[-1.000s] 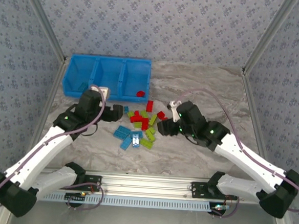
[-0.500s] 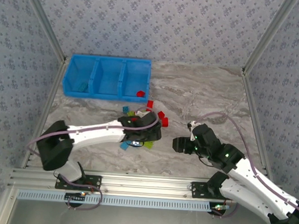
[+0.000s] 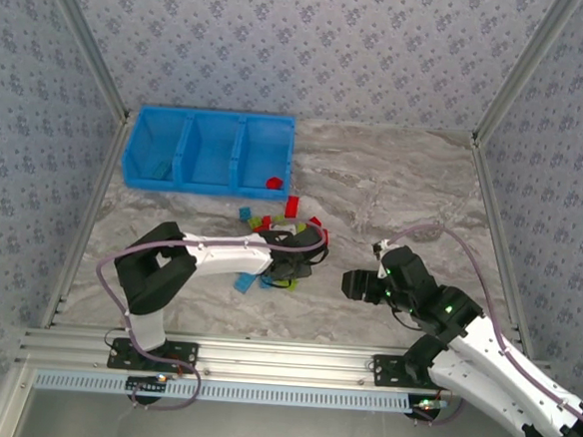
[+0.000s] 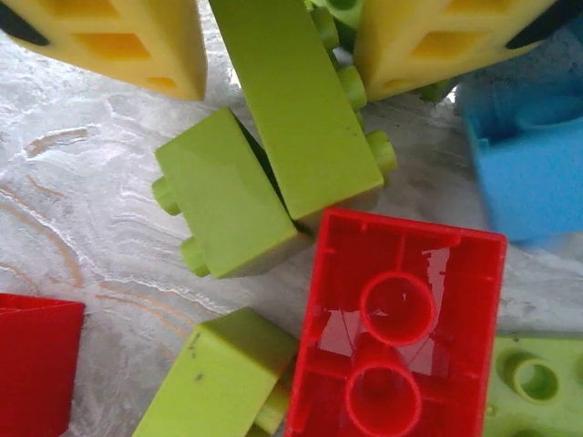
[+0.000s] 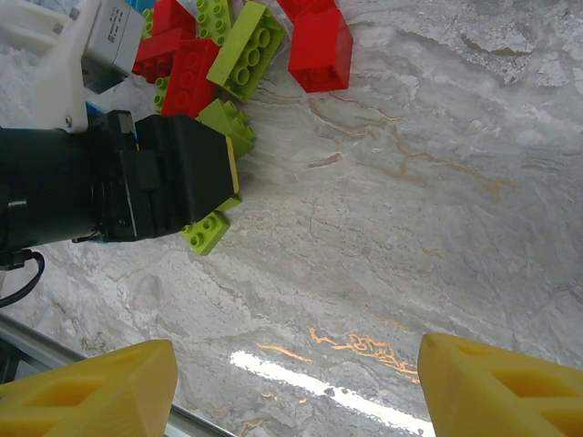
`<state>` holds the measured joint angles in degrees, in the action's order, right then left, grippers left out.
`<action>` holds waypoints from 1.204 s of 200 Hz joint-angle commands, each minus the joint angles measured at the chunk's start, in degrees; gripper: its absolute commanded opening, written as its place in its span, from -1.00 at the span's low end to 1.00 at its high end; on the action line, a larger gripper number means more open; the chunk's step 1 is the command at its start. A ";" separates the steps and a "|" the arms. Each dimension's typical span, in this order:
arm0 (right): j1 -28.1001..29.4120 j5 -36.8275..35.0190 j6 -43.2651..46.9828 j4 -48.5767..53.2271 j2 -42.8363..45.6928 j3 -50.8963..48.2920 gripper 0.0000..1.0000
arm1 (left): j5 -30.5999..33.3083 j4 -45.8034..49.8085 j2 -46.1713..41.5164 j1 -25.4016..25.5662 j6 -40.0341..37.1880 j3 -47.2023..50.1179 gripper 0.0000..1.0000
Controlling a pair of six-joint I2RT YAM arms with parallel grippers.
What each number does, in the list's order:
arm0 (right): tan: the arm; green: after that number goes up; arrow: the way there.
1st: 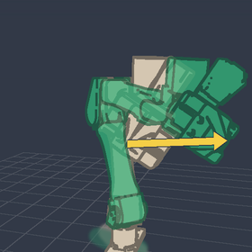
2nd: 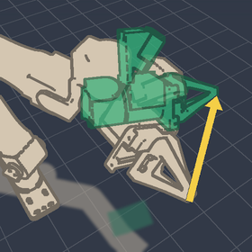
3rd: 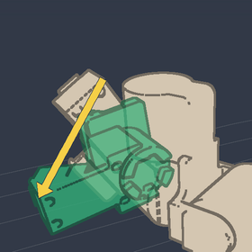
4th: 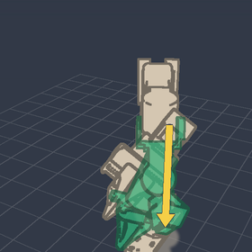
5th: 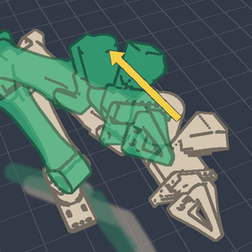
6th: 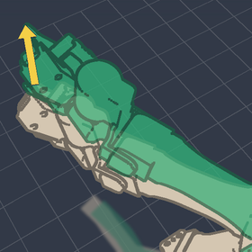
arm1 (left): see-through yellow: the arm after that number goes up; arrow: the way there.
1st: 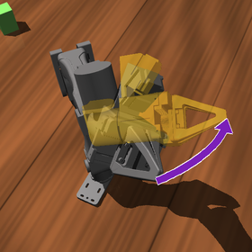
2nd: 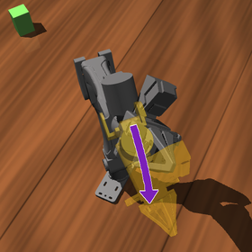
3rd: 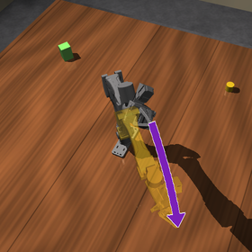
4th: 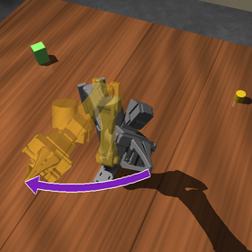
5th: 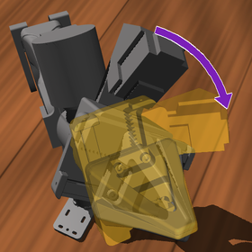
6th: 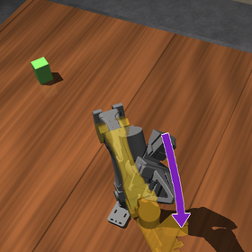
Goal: Sort the legos into containers by color
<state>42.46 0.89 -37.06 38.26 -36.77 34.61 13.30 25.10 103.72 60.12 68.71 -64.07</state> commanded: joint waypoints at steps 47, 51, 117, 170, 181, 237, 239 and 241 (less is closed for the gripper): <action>-0.43 1.13 -1.81 0.99 0.82 0.49 0.46 | 0.37 3.02 -2.83 -0.07 1.70 -2.61 -0.50; -0.43 1.15 -1.87 0.93 0.83 0.50 0.46 | 0.15 2.93 -3.51 -0.08 1.18 -2.78 -0.52; -0.43 1.03 -2.58 0.83 1.22 1.10 0.46 | 12.49 12.87 -16.94 -4.61 -9.42 -9.60 -0.57; -0.37 0.70 -3.36 2.41 2.92 1.52 0.46 | 20.95 10.24 -14.85 -28.68 -26.55 -13.03 -0.58; -0.45 0.35 -3.70 2.62 3.52 1.30 0.46 | 19.81 8.42 -12.01 -33.06 -30.77 -14.77 -0.57; -0.36 1.14 -4.98 3.33 4.69 0.81 0.46 | -0.77 5.26 5.71 -45.51 -39.30 -29.33 -0.43; -0.34 1.14 -4.96 3.49 4.69 0.81 0.46 | -1.03 5.25 6.30 -45.59 -39.58 -29.79 -0.43; -0.35 1.18 -4.98 3.62 4.76 0.81 0.46 | -1.20 5.34 6.73 -45.56 -39.78 -30.25 -0.42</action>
<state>42.33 1.37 -40.77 39.31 -32.75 34.65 20.53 30.87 105.80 16.38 33.71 -88.18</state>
